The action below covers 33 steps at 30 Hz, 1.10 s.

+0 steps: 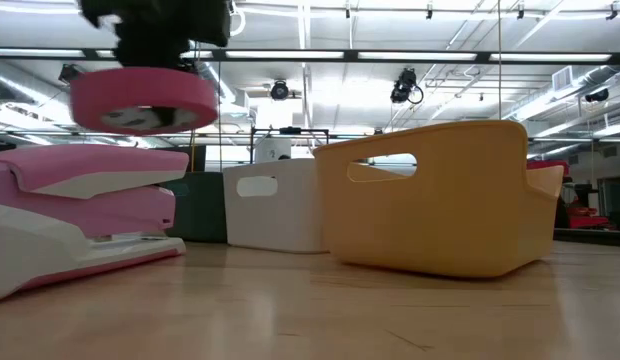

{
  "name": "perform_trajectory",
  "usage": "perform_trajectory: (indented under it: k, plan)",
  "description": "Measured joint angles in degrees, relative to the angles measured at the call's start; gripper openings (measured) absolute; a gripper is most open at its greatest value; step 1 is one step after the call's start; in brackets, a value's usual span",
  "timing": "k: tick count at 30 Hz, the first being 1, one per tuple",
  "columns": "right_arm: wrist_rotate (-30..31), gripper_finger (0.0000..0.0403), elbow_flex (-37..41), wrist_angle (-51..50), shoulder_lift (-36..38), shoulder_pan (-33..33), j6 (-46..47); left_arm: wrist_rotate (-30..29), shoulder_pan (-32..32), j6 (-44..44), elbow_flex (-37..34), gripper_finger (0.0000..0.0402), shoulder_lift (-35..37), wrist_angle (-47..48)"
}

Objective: Pick and place Stapler, Stapler remover, tape
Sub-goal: Stack the pink tape on the green tape

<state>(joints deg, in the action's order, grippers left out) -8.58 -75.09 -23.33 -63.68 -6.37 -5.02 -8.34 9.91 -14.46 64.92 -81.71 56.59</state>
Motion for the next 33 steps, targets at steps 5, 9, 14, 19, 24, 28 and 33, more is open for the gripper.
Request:
perform_trajectory:
  k: [5, 9, 14, 19, 24, 28, 33]
  plan:
    - [0.00, 0.0194, -0.01, -0.01, 0.00, 0.00, -0.01, -0.48, -7.81, 3.17, 2.30, 0.0088, 0.00, 1.99]
    - [0.00, 0.0194, -0.02, -0.07, 0.00, 0.00, 0.00, -0.54, -13.01, 6.93, 2.80, 0.0089, 0.00, 1.61]
    - [0.00, 0.0194, -0.01, -0.34, 0.01, -0.01, 0.50, -0.50, -17.68, 12.29, 2.80, 0.0089, 0.00, 1.40]
    - [0.02, 0.0194, -0.02, -0.39, 0.00, 0.00, 0.95, -3.04, -21.55, 16.15, 2.80, 0.0090, 0.00, -0.76]
    - [0.05, 0.0194, -0.01, -0.37, 0.00, 0.00, 0.98, -5.09, -24.76, 21.10, 2.76, 0.0090, -0.45, -5.83]
    - [0.09, 0.0194, -0.01, -0.33, 0.00, -0.01, 1.01, -6.38, -26.60, 25.18, 2.75, 0.0091, -1.44, -8.48]
    - [0.17, 0.0194, -0.02, -0.31, 0.02, 0.00, 1.09, -6.23, -27.47, 29.08, 2.45, 0.0091, -3.38, -8.38]
